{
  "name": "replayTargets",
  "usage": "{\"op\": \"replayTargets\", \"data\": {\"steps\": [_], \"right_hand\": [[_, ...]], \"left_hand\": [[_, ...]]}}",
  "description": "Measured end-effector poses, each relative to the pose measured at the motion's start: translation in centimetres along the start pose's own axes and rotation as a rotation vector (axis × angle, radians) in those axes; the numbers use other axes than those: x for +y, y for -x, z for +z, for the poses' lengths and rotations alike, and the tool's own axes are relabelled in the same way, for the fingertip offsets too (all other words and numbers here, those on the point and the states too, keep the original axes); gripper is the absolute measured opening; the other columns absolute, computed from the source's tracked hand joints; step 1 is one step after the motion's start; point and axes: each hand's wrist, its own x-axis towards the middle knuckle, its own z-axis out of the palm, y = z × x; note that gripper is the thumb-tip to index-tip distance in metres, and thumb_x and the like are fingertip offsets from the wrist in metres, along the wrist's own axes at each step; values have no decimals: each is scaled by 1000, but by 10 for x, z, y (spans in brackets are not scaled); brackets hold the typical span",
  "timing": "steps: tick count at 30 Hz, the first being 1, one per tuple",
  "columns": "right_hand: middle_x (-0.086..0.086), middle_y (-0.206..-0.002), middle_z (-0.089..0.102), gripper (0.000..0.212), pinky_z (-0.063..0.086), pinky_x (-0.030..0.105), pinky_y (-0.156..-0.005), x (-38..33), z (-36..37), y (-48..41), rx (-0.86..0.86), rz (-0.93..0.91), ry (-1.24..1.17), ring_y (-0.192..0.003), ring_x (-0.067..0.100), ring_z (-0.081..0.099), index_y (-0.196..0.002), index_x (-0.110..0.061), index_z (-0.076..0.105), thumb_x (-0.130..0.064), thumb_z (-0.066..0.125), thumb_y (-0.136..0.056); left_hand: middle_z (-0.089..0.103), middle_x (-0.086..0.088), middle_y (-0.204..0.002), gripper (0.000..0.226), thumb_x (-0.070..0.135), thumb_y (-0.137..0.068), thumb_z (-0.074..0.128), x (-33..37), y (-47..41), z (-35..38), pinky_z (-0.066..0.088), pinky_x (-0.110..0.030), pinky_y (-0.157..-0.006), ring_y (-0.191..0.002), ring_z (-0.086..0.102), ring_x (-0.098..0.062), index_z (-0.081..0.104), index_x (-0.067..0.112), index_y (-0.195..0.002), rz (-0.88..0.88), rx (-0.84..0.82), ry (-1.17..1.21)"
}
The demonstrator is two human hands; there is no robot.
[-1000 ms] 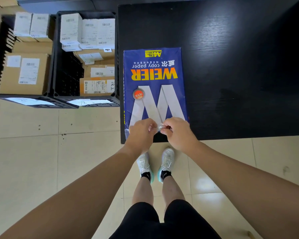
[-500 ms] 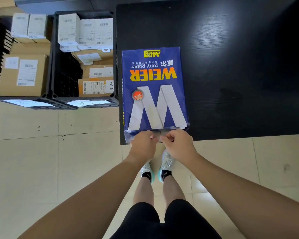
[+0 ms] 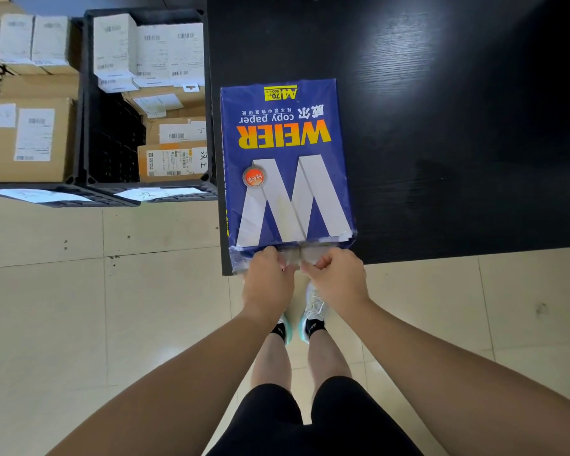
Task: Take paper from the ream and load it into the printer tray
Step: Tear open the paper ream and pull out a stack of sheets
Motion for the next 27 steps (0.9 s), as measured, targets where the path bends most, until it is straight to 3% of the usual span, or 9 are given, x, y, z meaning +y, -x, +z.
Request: {"op": "replayTargets", "data": {"steps": [4,7,11,15,18,22,27], "right_hand": [[0,-81,66,30,49,23,-67,10,-8,2,-29,-61,-97,-73,12,62,-71,-20,66,-45,83,-68],[-3,-84,63,27,40,11,-63,9,-16,6,-15,-88,-129,-72,5,58,-75,-18,69,-41,81,-72],[-3,-82,64,22,42,12,-63,7,-25,8,19,-141,-164,-72,7,60,-75,-18,69,-38,77,-77],[-4,-78,67,19,50,19,-64,10,-31,8,49,-149,-177,-72,9,62,-76,-21,68,-37,76,-77],[-2,-79,68,15,44,9,-59,12,-33,8,53,-129,-181,-70,8,62,-77,-20,70,-33,76,-77],[-3,-78,69,12,43,6,-57,9,-35,9,61,-122,-188,-66,3,60,-78,-18,71,-29,76,-79],[-5,-72,69,11,42,4,-56,9,-40,10,125,-104,-187,-62,1,59,-80,-15,74,-27,73,-83]], "left_hand": [[60,-3,-89,22,27,-91,63,5,3,-11,43,-35,-65,-77,56,-23,47,17,-80,113,-9,-55],[64,-2,-96,14,29,-95,57,12,3,-23,52,-39,-70,-82,63,-27,52,17,-91,228,16,-179],[66,-3,-103,21,24,-94,60,15,-7,-36,50,-39,-74,-91,64,-28,66,18,-113,406,133,-318],[65,-2,-91,14,24,-87,69,11,-20,-38,45,-40,-72,-86,58,-28,77,22,-98,507,200,-491],[69,1,-89,12,25,-85,71,9,-22,-36,45,-41,-74,-87,60,-28,79,24,-93,546,201,-553],[71,3,-83,7,25,-83,73,7,-25,-36,45,-38,-71,-82,63,-28,80,25,-85,575,217,-556],[73,1,-94,17,27,-91,65,7,-28,-40,41,-39,-77,-92,61,-29,81,25,-97,562,168,-508]]}}
